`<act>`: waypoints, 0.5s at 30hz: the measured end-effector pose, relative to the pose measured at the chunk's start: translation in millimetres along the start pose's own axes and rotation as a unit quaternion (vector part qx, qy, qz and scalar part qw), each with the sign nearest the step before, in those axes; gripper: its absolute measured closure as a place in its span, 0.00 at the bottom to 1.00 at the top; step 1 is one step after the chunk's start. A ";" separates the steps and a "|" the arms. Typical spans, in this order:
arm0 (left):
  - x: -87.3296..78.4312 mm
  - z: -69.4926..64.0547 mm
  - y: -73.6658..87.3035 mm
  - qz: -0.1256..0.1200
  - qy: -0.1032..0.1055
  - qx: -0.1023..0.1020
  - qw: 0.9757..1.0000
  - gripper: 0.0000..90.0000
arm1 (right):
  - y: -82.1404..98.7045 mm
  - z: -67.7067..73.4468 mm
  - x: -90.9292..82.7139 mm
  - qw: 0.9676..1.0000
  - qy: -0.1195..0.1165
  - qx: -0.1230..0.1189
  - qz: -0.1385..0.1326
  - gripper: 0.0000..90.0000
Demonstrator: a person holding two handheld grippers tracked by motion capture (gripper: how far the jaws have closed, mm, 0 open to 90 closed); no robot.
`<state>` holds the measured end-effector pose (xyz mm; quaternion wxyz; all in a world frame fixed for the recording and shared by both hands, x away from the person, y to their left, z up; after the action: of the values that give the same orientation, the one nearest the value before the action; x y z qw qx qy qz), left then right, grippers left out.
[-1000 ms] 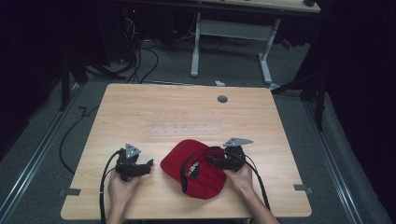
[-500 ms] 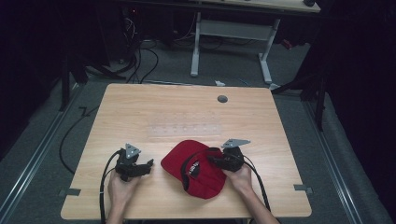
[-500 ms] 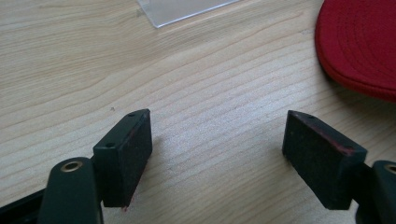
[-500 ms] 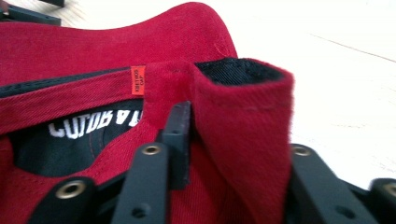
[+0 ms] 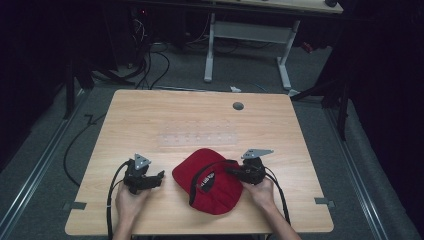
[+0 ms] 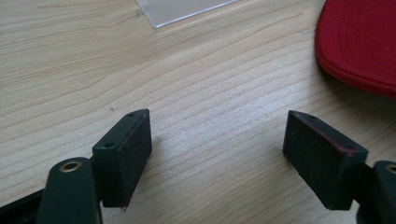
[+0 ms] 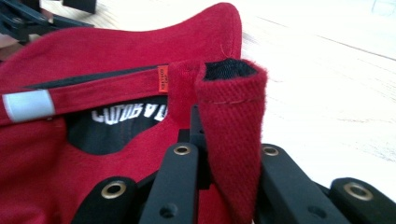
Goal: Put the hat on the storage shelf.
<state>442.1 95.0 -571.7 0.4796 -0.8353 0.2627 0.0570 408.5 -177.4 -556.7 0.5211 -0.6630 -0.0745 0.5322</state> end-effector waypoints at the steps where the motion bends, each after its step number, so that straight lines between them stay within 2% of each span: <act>1: 0.0 0.0 0.0 0.000 0.000 0.000 1.000 0.27 | 0.0 0.0 0.0 1.000 0.000 0.000 0.000 0.94; 15: 1.0 -0.9 1.4 0.004 -0.002 0.000 1.000 0.21 | -9.8 7.7 -22.5 0.999 -0.032 0.011 -0.032 0.95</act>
<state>442.1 93.3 -572.7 0.4798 -0.8342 0.2651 0.0601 397.5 -183.0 -534.2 0.5426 -0.6371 -0.1059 0.5370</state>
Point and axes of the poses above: each handheld gripper's, and its own axes: x roughly forward along the jaws, y roughly out of its underside, z roughly to its left, the point moved 7 cm from there along x, roughly forward along the jaws, and after that the axes turned 10 degrees about -x, right-handed, at the moved point
